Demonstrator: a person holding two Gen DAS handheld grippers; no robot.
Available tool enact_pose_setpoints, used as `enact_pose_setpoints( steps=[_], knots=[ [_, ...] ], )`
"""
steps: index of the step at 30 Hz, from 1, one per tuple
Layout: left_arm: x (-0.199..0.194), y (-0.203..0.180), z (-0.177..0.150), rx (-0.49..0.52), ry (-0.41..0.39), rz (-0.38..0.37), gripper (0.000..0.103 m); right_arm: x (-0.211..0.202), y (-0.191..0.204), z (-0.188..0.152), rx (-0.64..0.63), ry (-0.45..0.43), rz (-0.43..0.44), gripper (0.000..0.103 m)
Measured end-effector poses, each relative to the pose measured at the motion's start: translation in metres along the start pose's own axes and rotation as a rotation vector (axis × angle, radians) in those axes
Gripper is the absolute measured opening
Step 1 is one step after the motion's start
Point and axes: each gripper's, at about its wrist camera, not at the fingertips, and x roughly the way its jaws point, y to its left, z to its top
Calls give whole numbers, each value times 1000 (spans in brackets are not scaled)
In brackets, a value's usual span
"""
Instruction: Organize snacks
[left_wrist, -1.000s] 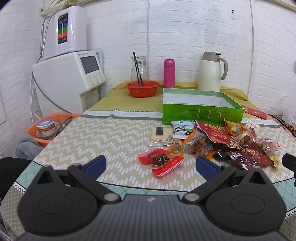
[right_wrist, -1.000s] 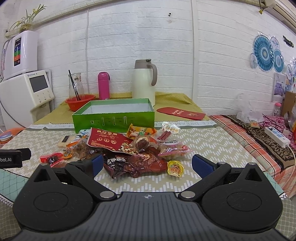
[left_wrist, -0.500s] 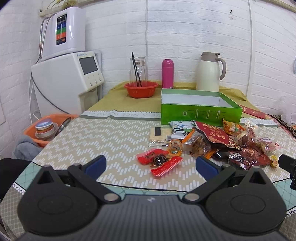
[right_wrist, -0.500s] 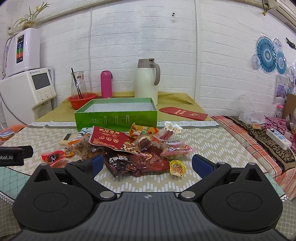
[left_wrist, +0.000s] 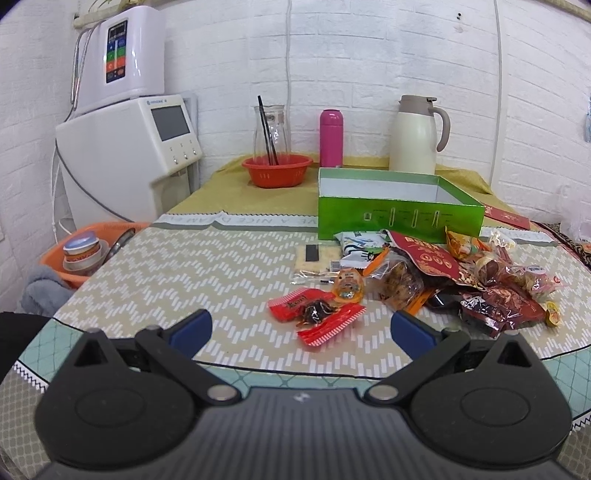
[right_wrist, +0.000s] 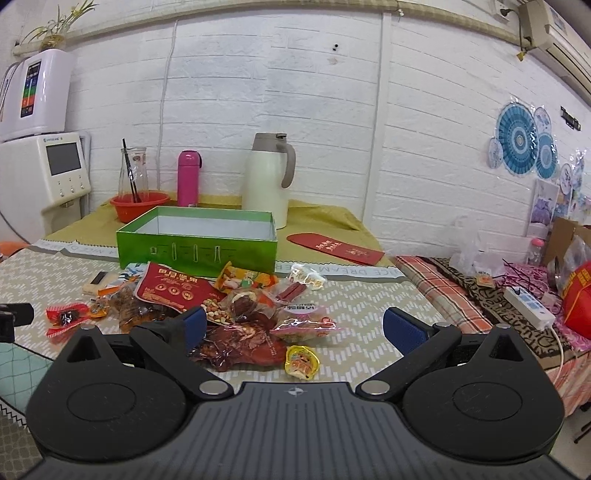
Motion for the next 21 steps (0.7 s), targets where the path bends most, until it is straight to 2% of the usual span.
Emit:
enact_pose_setpoints(
  steps=[4, 8, 14, 21],
  knots=[
    [5, -1, 0, 3, 8, 1, 103, 8, -5, -3, 42, 25, 19, 103],
    [5, -1, 0, 9, 4, 6, 103, 10, 6, -6, -18, 13, 16, 103],
    [6, -1, 0, 10, 2, 12, 103, 8, 13, -7, -36, 19, 83, 103],
    [4, 0, -6, 24, -2, -3, 103, 6, 10, -14, 35, 59, 201, 103]
  ],
)
